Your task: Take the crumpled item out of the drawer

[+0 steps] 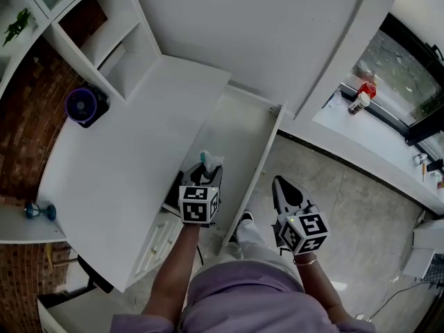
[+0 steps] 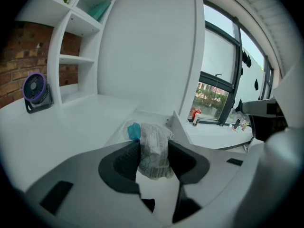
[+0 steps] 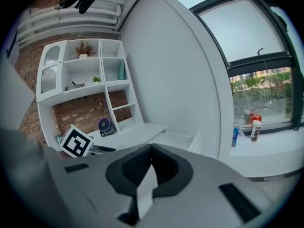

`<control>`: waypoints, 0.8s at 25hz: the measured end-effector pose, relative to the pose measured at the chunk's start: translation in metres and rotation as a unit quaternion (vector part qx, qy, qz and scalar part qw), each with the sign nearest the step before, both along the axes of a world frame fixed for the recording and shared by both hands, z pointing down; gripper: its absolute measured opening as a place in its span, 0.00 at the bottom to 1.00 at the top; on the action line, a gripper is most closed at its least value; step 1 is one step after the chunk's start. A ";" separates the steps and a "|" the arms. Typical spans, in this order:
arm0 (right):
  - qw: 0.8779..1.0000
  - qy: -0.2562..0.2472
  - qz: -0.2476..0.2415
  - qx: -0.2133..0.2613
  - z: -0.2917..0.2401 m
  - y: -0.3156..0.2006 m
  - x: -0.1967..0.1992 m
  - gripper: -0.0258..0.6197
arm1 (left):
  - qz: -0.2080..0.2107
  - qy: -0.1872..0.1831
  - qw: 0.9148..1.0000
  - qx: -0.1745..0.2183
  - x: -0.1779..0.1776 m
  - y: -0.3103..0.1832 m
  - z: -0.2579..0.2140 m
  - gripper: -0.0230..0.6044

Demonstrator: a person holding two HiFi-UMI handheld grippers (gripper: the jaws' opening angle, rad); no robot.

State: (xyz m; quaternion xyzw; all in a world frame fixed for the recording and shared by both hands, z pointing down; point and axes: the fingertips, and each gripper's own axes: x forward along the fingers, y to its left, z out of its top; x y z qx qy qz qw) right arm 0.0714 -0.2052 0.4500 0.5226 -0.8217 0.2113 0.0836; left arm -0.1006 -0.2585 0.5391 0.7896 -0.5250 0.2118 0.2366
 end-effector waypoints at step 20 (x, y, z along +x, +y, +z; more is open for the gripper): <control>1.000 0.007 -0.014 0.019 -0.015 0.034 -0.021 0.04 | -0.013 0.034 0.996 0.083 -0.020 0.046 -0.072 0.32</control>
